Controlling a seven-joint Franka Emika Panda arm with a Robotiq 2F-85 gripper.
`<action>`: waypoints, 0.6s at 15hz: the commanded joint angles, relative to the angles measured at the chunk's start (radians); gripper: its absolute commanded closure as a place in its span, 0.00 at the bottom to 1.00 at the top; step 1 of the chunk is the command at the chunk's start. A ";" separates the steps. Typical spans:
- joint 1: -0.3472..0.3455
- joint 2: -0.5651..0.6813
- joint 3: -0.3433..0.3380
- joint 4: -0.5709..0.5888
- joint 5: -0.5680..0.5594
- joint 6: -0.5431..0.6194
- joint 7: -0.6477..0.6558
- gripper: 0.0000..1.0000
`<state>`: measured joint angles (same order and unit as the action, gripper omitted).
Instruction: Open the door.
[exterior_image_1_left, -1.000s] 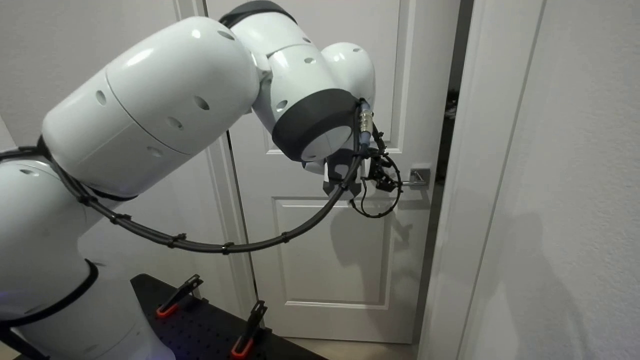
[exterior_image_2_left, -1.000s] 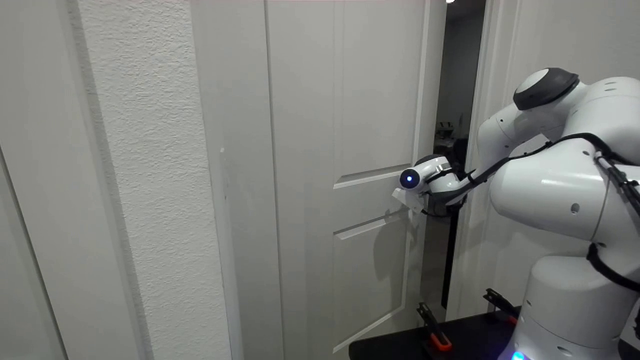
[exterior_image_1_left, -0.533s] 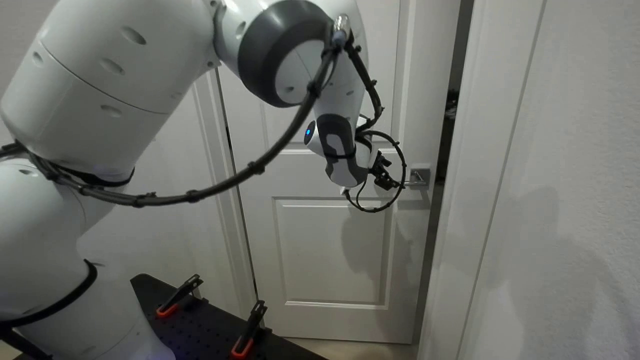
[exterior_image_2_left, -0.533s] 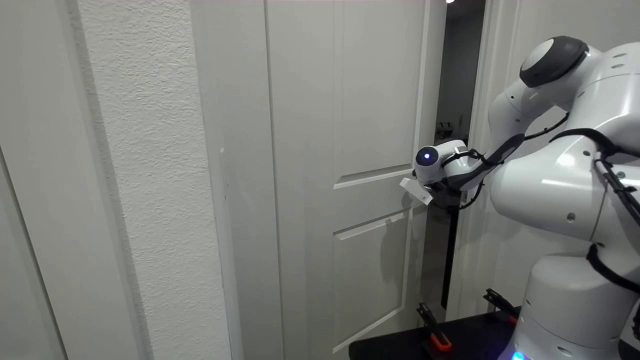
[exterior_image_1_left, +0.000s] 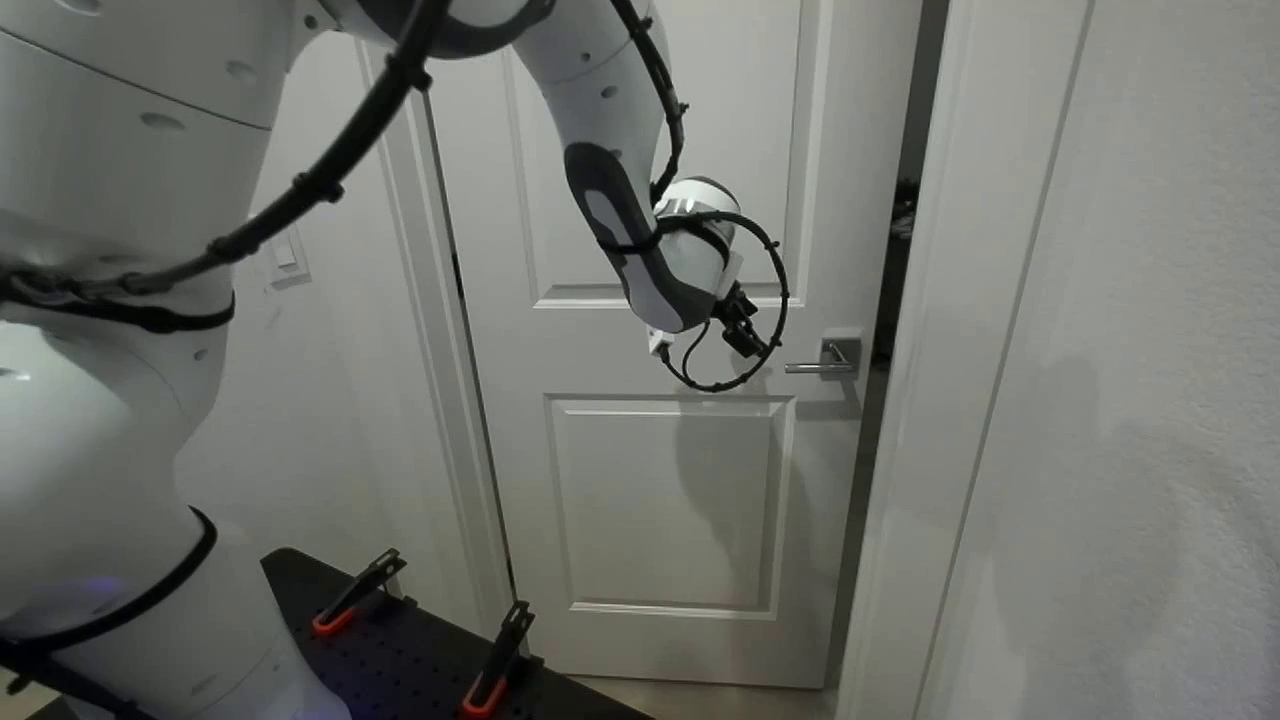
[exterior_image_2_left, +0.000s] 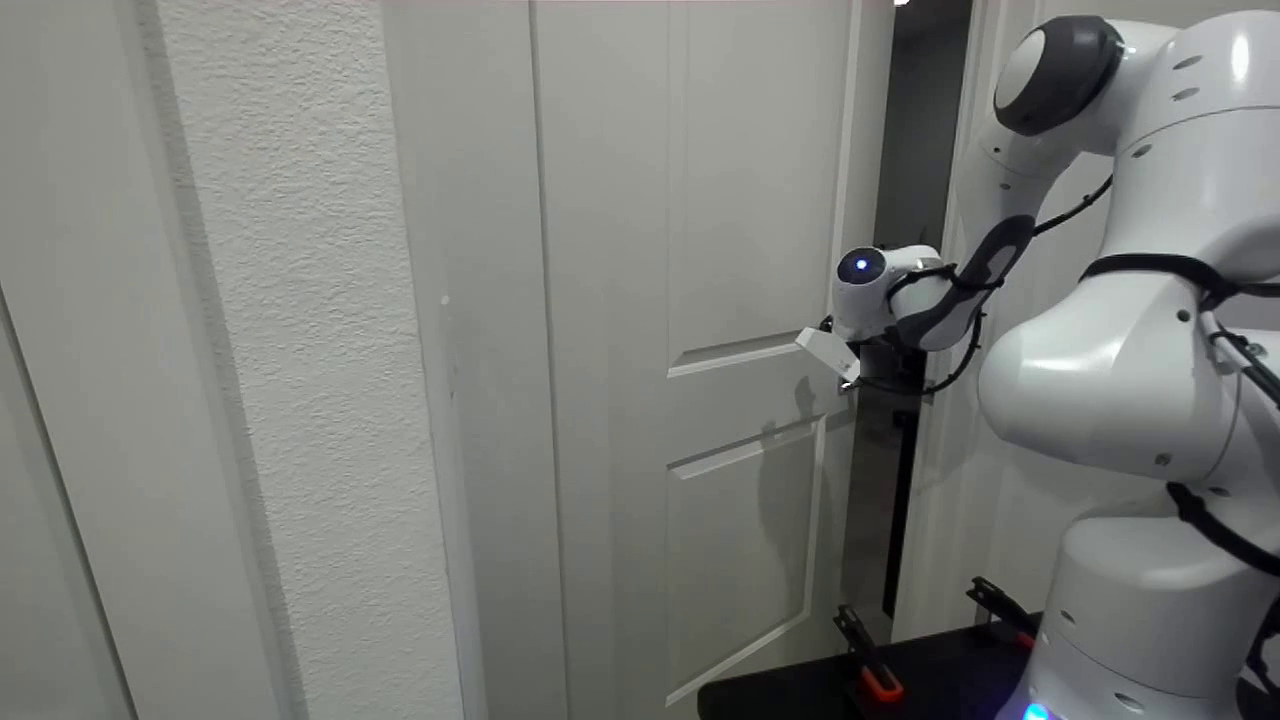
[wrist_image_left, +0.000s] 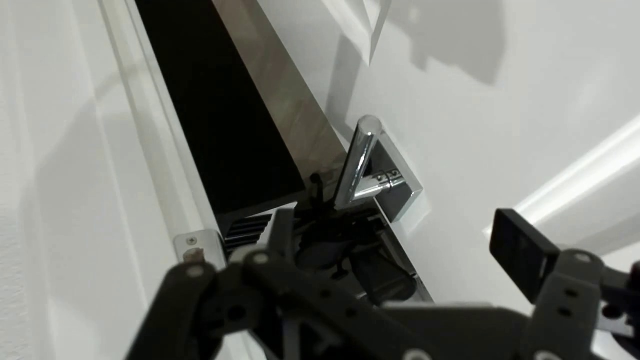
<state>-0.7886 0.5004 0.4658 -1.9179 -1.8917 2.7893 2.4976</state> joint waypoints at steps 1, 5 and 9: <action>-0.005 -0.098 0.016 -0.102 0.138 0.006 -0.112 0.00; -0.012 -0.165 0.047 -0.181 0.330 -0.018 -0.255 0.00; -0.001 -0.123 0.039 -0.146 0.306 -0.003 -0.238 0.00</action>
<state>-0.7901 0.3766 0.5046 -2.0644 -1.5855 2.7866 2.2600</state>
